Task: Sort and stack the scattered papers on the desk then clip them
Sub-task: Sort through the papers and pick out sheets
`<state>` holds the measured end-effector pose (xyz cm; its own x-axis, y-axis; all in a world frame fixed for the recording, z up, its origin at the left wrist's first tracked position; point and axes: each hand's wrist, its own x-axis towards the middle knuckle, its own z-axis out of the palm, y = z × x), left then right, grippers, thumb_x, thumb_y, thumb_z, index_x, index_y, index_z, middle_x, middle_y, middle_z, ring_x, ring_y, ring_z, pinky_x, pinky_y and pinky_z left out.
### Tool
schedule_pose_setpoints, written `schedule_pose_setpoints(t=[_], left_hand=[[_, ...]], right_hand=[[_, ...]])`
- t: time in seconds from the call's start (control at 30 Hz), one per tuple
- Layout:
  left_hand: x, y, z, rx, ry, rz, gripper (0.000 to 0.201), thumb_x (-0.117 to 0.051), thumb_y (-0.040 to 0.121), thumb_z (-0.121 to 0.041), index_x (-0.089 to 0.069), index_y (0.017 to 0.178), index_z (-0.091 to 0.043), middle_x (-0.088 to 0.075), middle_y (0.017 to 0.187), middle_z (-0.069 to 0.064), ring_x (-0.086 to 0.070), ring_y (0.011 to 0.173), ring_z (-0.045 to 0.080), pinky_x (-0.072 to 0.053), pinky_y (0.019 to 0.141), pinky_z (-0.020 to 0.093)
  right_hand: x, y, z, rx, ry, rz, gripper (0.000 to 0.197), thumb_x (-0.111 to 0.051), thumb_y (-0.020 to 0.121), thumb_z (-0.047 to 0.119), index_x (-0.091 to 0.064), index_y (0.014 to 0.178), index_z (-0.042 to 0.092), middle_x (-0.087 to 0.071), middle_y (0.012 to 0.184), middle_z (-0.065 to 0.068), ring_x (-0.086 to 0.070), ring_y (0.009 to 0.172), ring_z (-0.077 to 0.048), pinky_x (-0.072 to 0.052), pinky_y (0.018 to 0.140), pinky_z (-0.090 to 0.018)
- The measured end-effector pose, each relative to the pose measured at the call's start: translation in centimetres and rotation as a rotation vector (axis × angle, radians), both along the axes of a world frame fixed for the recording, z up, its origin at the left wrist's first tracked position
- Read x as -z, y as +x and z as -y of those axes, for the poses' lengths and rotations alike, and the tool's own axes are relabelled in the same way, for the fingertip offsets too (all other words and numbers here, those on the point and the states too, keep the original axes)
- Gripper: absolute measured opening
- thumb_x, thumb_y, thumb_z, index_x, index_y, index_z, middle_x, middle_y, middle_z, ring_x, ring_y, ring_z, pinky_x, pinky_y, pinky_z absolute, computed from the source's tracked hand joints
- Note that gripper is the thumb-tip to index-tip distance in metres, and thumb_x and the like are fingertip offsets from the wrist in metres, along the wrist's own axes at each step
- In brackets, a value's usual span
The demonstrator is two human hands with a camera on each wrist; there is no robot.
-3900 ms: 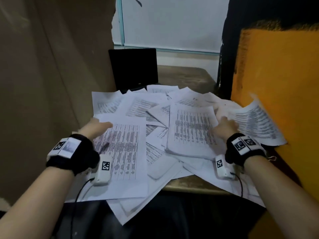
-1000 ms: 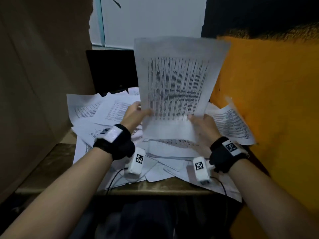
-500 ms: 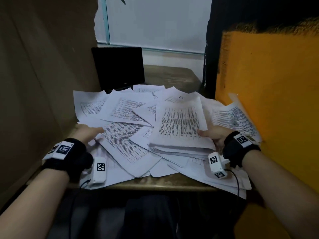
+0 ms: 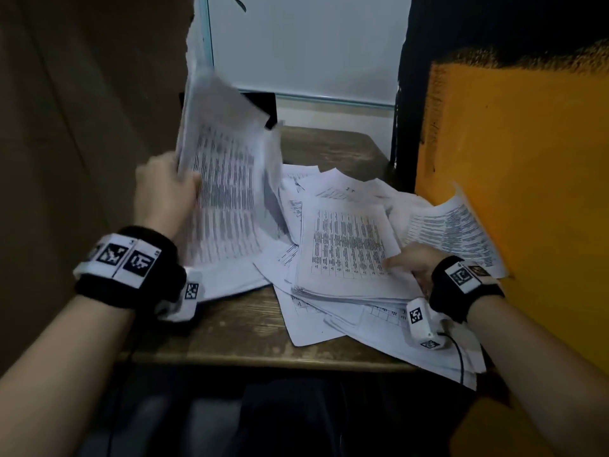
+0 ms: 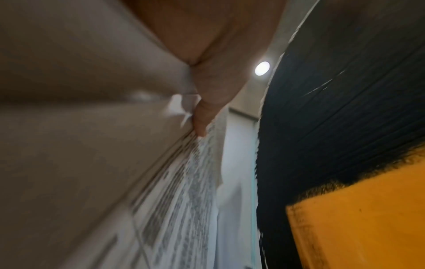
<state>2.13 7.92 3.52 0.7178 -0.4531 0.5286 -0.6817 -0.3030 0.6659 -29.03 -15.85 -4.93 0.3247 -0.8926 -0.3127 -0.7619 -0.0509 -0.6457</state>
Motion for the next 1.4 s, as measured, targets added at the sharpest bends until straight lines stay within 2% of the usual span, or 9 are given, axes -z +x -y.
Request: schedule_pose_setpoints(t=[0.1, 0.2, 0.4, 0.5, 0.73, 1.0, 1.17, 1.27, 1.4], left_hand=[[-4.1, -1.2, 0.0, 0.084, -0.165, 0.223, 0.023, -0.061, 0.088, -0.021, -0.066, 0.092, 0.001, -0.067, 0.088, 0.026, -0.064, 0.085, 0.033, -0.044, 0.07, 0.041], [-5.9, -2.1, 1.2, 0.327, -0.321, 0.114, 0.029, -0.065, 0.083, -0.035, -0.063, 0.072, -0.008, -0.06, 0.071, 0.017, -0.052, 0.07, 0.015, -0.046, 0.059, 0.042], [-8.9, -4.5, 2.7, 0.591, -0.494, -0.044, 0.055, -0.069, 0.078, -0.051, -0.065, 0.08, 0.003, -0.06, 0.077, 0.009, -0.052, 0.07, 0.014, -0.041, 0.057, 0.031], [-8.4, -4.5, 2.9, 0.606, -0.455, 0.011, 0.03, -0.067, 0.083, -0.04, -0.062, 0.093, -0.011, -0.06, 0.079, -0.003, -0.053, 0.072, 0.006, -0.041, 0.063, 0.021], [-6.1, -1.7, 2.4, 0.571, -0.594, -0.212, 0.006, -0.063, 0.09, -0.023, -0.059, 0.086, -0.023, -0.064, 0.077, -0.013, -0.058, 0.069, -0.002, -0.047, 0.067, 0.021], [-4.3, -2.0, 1.8, 0.357, -0.689, 0.159, 0.013, -0.036, 0.101, -0.01, -0.038, 0.105, -0.022, -0.048, 0.092, -0.022, -0.047, 0.082, -0.019, -0.038, 0.076, 0.01], [1.5, 0.1, 1.2, 0.267, -0.479, -0.285, 0.037, -0.048, 0.087, -0.025, -0.054, 0.118, -0.005, -0.063, 0.106, 0.002, -0.06, 0.097, 0.009, -0.047, 0.087, 0.026], [5.6, 1.0, 1.0, 0.161, -0.27, -0.553, 0.06, -0.045, 0.075, -0.047, -0.057, 0.114, -0.004, -0.062, 0.107, 0.016, -0.058, 0.104, 0.035, -0.046, 0.09, 0.046], [4.9, -1.3, 2.4, 0.112, -0.37, -0.561, 0.021, -0.042, 0.083, -0.034, -0.05, 0.079, -0.015, -0.047, 0.071, 0.001, -0.044, 0.066, 0.019, -0.035, 0.066, 0.031]], right_hand=[[-2.2, 2.0, -0.5, -0.064, -0.395, -0.148, 0.067, -0.074, 0.079, 0.04, -0.047, 0.132, 0.006, -0.052, 0.132, -0.016, -0.053, 0.117, -0.032, -0.046, 0.091, -0.037], [-5.3, 4.5, -2.8, -0.174, -0.325, 0.399, 0.087, -0.075, 0.078, 0.046, -0.029, 0.148, 0.02, -0.04, 0.14, 0.002, -0.045, 0.126, -0.016, -0.042, 0.102, -0.036], [-8.9, 9.1, -6.2, -0.229, 0.036, 1.05, 0.031, -0.073, 0.085, 0.018, -0.064, 0.113, 0.009, -0.07, 0.104, -0.001, -0.066, 0.099, -0.014, -0.053, 0.084, -0.025], [-10.3, 9.9, -6.3, -0.125, 0.013, 1.209, 0.067, -0.085, 0.068, 0.026, -0.057, 0.125, 0.003, -0.067, 0.12, -0.011, -0.063, 0.112, -0.027, -0.05, 0.098, -0.043], [-10.9, 10.6, -7.2, -0.412, 0.079, 1.134, 0.047, -0.067, 0.088, 0.02, -0.055, 0.132, 0.009, -0.064, 0.129, -0.009, -0.058, 0.122, -0.023, -0.042, 0.108, -0.042], [-12.0, 14.6, -11.1, -0.227, -0.295, 1.039, 0.013, -0.057, 0.097, 0.025, -0.056, 0.091, 0.013, -0.057, 0.088, -0.008, -0.057, 0.083, -0.016, -0.048, 0.077, -0.029], [-5.9, 14.3, -10.7, -0.446, -0.027, 0.915, 0.057, -0.074, 0.084, 0.025, -0.05, 0.135, 0.015, -0.062, 0.13, 0.0, -0.06, 0.119, -0.015, -0.045, 0.104, -0.037], [-2.4, 14.2, -11.2, -0.402, 0.147, 0.793, 0.05, -0.075, 0.081, 0.015, -0.055, 0.126, 0.008, -0.065, 0.121, -0.008, -0.063, 0.111, -0.023, -0.046, 0.103, -0.046], [-1.0, 14.9, -12.2, -0.338, 0.097, 0.688, 0.017, -0.07, 0.085, 0.005, -0.062, 0.1, 0.004, -0.066, 0.092, -0.01, -0.062, 0.085, -0.026, -0.051, 0.08, -0.039]])
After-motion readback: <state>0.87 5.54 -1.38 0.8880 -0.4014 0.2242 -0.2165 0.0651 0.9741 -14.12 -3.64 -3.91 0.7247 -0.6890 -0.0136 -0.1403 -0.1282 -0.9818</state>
